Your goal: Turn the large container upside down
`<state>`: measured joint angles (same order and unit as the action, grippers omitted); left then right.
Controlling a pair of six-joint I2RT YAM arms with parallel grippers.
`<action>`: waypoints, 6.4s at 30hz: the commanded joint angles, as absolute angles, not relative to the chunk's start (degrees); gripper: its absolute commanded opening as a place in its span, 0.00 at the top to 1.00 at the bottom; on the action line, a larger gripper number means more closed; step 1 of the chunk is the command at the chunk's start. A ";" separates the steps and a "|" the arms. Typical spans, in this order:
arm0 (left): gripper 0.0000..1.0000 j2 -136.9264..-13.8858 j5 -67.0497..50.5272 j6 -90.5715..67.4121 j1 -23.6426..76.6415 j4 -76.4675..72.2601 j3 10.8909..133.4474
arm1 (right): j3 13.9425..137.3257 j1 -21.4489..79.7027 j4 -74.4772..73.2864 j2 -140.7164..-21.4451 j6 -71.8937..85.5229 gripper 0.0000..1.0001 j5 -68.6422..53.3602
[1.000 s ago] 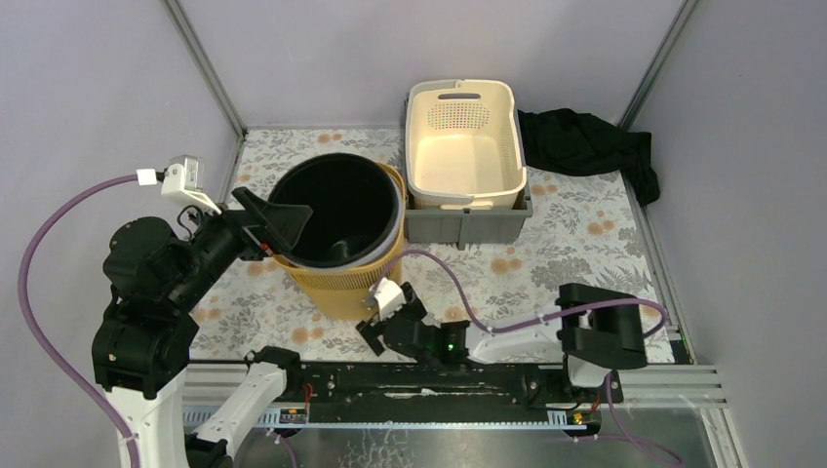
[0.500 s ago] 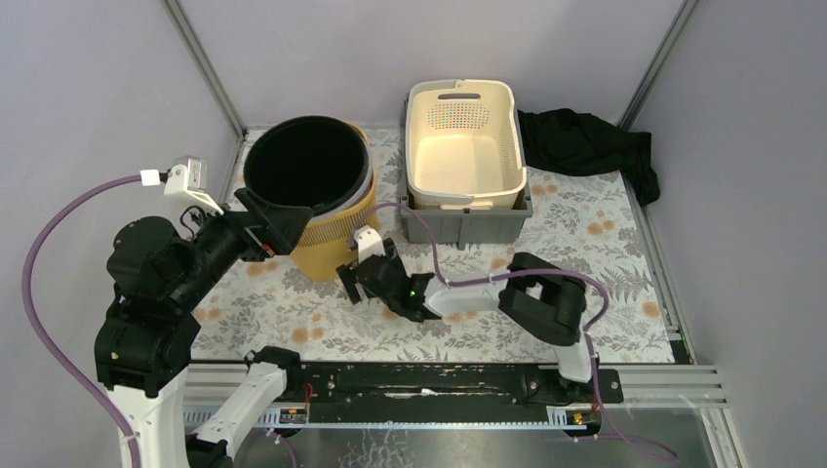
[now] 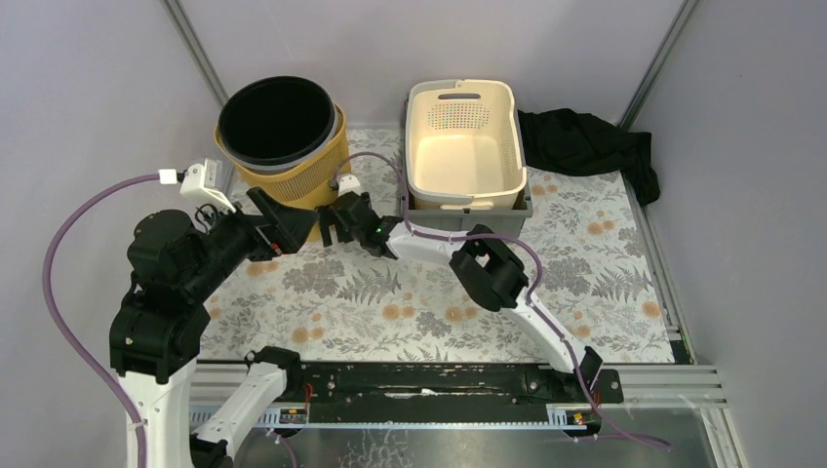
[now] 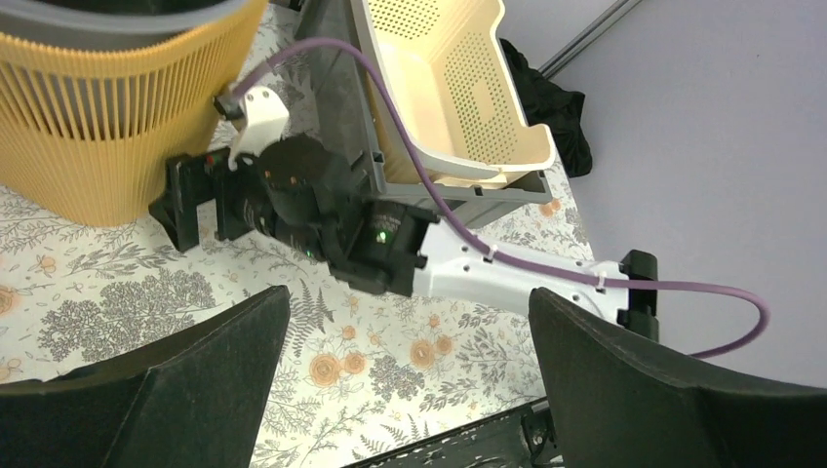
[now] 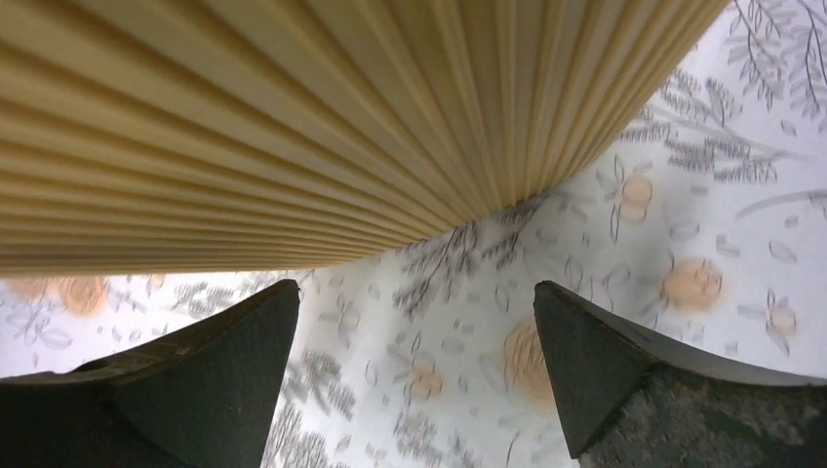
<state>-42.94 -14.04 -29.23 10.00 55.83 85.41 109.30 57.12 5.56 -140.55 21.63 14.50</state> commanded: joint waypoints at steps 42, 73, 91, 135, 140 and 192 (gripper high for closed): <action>0.00 -52.66 -3.12 -30.68 21.72 42.48 62.99 | 104.66 42.35 -31.29 -105.02 7.80 0.18 13.94; 0.00 -53.49 -0.48 -31.55 26.08 40.35 59.67 | 112.55 42.36 -44.44 -115.45 6.11 0.52 26.44; 0.00 -53.31 -0.30 -31.30 26.10 40.01 59.04 | 121.72 42.28 -49.93 -115.45 3.36 1.00 33.05; 0.00 -54.49 -0.44 -32.37 26.82 38.35 59.54 | 127.34 42.43 -39.89 -89.05 -4.22 1.00 33.67; 0.00 -54.33 -0.12 -32.35 26.88 38.45 59.83 | 127.24 43.55 -37.67 -87.55 -4.21 1.00 28.63; 0.00 -39.08 5.51 -34.00 26.87 55.08 69.90 | 110.66 53.92 -31.10 -77.78 -0.64 0.52 22.94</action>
<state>-41.15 3.64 -32.77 26.59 51.70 68.18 110.37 53.58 -33.50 -77.76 0.25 21.37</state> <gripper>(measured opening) 0.998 0.430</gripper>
